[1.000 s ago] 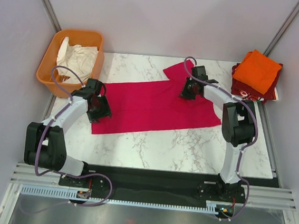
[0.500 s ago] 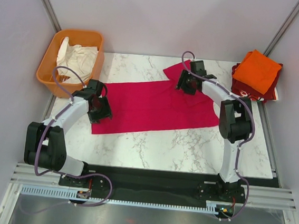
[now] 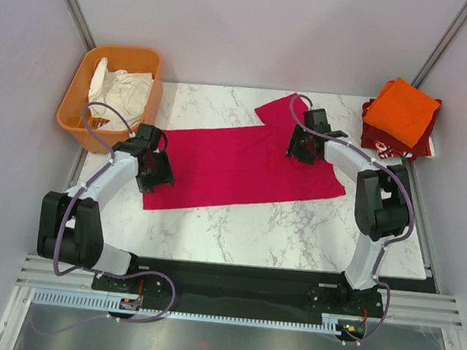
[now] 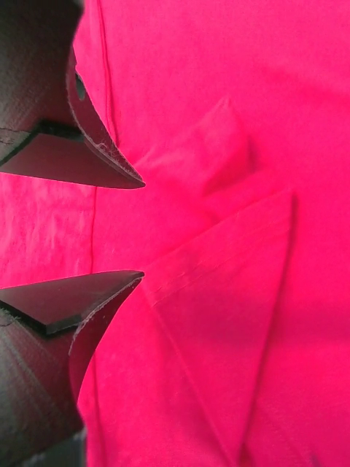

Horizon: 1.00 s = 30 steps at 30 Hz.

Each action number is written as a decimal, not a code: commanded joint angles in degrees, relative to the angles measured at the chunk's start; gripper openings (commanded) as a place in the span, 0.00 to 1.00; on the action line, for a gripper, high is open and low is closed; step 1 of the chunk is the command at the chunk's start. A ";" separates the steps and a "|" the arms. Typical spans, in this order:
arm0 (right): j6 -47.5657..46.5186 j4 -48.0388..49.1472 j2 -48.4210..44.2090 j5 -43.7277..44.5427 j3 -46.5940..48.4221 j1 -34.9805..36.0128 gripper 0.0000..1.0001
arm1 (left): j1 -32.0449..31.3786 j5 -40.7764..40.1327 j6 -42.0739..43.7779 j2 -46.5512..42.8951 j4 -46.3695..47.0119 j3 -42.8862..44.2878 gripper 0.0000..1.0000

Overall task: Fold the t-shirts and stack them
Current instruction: Fold the tshirt

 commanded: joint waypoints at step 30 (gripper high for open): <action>-0.08 -0.02 3.97 4.01 -0.91 -1.35 0.32 | -0.01 -3.91 3.17 -1.67 -0.38 1.46 0.67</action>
